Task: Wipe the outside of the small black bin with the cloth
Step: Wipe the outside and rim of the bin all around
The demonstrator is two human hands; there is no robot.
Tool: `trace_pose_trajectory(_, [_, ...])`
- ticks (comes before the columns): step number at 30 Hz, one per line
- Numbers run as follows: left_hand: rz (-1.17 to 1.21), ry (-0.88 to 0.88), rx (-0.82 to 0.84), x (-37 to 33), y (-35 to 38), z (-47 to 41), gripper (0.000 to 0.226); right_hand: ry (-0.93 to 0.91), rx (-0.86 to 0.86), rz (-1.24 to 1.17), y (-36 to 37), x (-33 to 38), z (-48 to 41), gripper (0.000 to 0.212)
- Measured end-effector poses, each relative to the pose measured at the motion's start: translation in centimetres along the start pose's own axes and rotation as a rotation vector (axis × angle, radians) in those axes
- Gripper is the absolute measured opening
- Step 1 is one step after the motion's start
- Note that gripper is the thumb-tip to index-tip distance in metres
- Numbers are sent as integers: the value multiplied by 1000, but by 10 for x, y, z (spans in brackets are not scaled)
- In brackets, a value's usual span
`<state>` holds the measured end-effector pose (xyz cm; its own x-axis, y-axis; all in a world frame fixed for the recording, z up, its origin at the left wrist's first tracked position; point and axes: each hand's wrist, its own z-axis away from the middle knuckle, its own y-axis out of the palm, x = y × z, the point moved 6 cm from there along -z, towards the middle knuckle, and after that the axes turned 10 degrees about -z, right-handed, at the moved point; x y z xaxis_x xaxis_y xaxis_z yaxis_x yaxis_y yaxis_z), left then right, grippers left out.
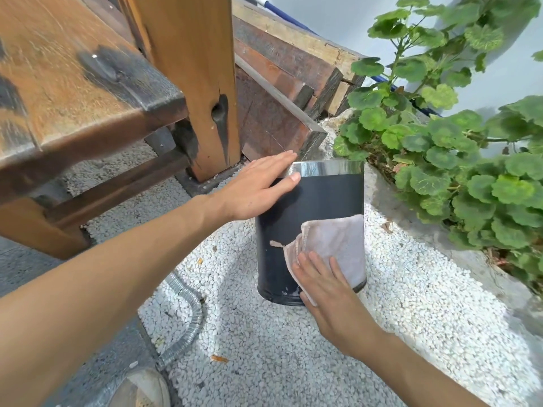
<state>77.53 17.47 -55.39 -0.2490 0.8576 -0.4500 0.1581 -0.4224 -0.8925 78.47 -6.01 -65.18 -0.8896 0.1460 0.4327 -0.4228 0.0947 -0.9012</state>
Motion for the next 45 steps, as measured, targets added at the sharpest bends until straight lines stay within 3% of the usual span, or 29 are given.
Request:
trace_pose_trajectory(9, [-18, 4, 35, 5, 0, -4, 78, 27, 160, -76, 34, 5, 46, 54])
trace_pose_trajectory(12, [-14, 8, 25, 2, -2, -2, 79, 114, 117, -368, 19, 13, 48, 46])
trace_pose_trajectory(14, [-2, -4, 29, 2, -3, -2, 76, 299, 34, -667, 2, 13, 49, 40])
trace_pose_trajectory(19, [8, -2, 38, 0, -5, 0, 67, 696, -381, -1297, -40, -12, 43, 32])
trace_pose_trajectory(21, [-9, 30, 29, -3, -7, 1, 65, 758, -491, -1538, -57, -21, 35, 34])
trace_pose_trajectory(25, [47, 11, 26, -2, -7, 4, 63, 769, -749, -1660, -98, -35, 9, 36])
trace_pose_trajectory(28, [119, -41, 39, 0, -5, 6, 59, 643, -882, -1530, -131, -36, -26, 36])
trace_pose_trajectory(31, [198, -75, 42, 2, -3, 5, 55, 464, -868, -1136, -152, -12, -69, 43])
trace_pose_trajectory(33, [256, -84, 27, 1, -5, 4, 54, 288, -697, -820, -145, 14, -100, 44])
trace_pose_trajectory(36, [350, -103, -9, -2, -8, 7, 47, 166, -411, -460, -103, 33, -128, 50])
trace_pose_trajectory(40, [336, -132, 5, -1, -8, 9, 36, 26, -331, -142, -75, 29, -124, 55])
trace_pose_trajectory(45, [280, -110, 40, -6, -9, 7, 53, -50, -133, 102, -48, 25, -103, 55])
